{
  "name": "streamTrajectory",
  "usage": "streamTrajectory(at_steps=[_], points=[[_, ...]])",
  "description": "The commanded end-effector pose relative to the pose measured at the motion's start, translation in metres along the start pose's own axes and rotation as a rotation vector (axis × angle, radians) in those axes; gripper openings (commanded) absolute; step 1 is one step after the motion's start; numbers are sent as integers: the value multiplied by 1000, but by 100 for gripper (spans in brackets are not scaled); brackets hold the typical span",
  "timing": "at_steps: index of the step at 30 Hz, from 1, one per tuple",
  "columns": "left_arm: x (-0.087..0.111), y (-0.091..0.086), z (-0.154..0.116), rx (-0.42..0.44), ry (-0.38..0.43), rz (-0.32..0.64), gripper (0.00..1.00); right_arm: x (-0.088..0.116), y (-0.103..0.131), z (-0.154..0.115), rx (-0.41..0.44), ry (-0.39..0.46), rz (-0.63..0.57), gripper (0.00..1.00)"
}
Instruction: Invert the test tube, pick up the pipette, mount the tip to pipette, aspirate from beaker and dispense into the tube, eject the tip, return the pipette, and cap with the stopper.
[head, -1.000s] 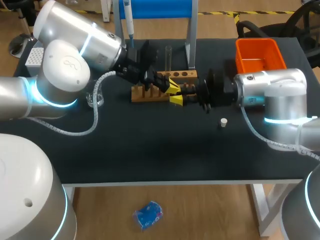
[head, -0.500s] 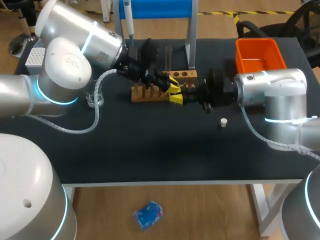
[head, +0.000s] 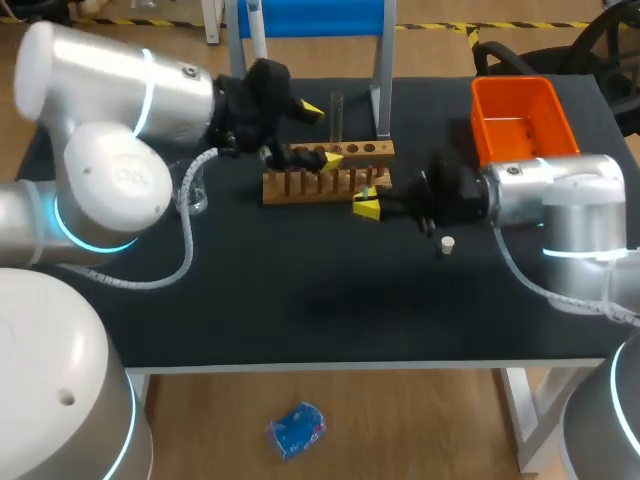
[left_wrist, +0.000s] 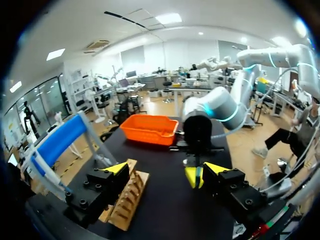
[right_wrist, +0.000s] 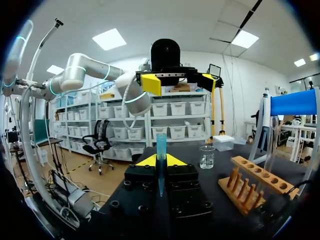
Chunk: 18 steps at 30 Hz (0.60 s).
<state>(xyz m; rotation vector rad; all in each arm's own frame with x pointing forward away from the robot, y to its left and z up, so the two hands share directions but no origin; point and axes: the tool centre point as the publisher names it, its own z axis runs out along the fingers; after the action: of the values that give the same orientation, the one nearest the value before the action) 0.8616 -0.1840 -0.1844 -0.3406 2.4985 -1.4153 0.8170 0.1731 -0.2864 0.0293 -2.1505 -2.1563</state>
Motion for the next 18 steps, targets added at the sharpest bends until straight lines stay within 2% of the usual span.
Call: streamTrajectory(at_steps=[1, 6, 18], points=[[6, 5, -8, 12, -32, 0, 100, 10, 1, -20, -2, -7, -1, 0], [6, 5, -8, 12, -32, 0, 100, 22, 5, -38, 17, 19, -15, 0], [6, 5, -8, 12, -32, 0, 100, 22, 5, -38, 17, 19, -15, 0]])
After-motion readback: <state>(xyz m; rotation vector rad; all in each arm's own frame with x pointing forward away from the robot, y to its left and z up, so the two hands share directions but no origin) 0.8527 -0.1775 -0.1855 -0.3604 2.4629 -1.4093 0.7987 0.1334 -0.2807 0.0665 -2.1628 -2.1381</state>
